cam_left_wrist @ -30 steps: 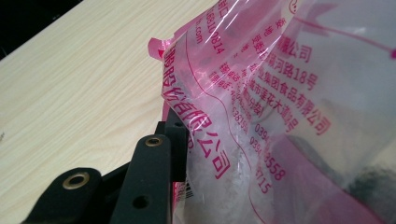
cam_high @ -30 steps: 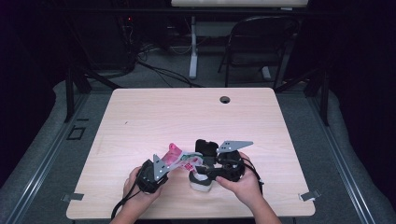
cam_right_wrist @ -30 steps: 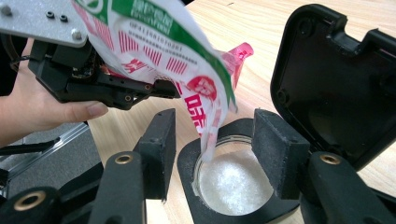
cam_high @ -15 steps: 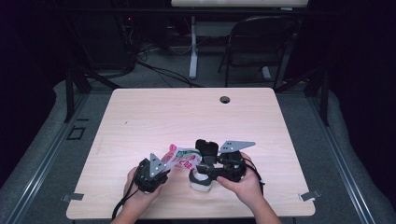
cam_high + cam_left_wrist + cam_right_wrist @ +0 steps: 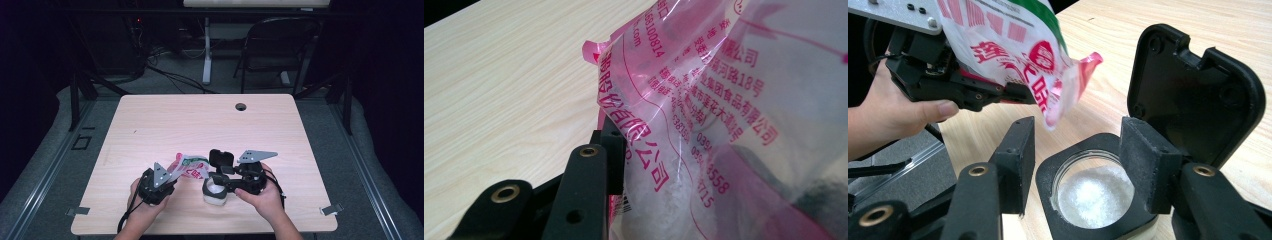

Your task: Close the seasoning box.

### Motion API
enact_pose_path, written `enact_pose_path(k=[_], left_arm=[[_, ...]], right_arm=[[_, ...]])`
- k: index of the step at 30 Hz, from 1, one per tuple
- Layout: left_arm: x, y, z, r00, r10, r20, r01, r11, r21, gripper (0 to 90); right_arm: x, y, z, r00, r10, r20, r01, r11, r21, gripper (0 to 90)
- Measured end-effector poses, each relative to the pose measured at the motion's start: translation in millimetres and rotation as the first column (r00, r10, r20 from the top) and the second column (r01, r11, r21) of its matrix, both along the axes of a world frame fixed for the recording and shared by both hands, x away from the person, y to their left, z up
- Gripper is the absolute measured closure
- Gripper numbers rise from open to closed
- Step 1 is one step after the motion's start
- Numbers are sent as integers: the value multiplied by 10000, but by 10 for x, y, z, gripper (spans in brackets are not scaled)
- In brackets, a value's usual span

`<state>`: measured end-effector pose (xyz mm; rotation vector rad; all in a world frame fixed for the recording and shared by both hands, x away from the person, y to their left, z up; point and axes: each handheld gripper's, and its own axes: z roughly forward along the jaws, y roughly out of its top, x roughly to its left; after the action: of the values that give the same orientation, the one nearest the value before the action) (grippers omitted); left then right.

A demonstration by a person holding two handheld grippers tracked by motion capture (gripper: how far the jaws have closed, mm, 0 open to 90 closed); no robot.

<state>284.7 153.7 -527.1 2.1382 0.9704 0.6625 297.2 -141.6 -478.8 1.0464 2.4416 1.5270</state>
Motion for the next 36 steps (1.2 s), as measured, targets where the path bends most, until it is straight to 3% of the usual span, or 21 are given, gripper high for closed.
enact_pose_path(k=[5, 9, 22, 29, 36], left_arm=[[-16, 119, 16, 9998, 208, 37, -208, 9998, 27, 692], [-15, 256, 25, 9985, 543, 3, -543, 9983, -202, 692], [-47, 591, -17, 9886, 1505, -42, -1505, 9871, -541, 693], [-50, 755, -66, 9806, 1956, -154, -1962, 9773, -801, 693], [-53, 920, -62, 9659, 2587, -139, -2585, 9592, -1143, 692]], right_arm=[[-7, -8, 7, 10000, -31, 18, 31, 10000, -26, 483], [-5, -10, 7, 10000, -43, 22, 43, 10000, -12, 483], [-4, -4, -3, 9999, -131, 43, 132, 9999, -89, 483], [-1, 0, -12, 9998, -175, 72, 175, 9998, -101, 478], [1, -33, -13, 9995, -276, 123, 278, 9995, -152, 477]])
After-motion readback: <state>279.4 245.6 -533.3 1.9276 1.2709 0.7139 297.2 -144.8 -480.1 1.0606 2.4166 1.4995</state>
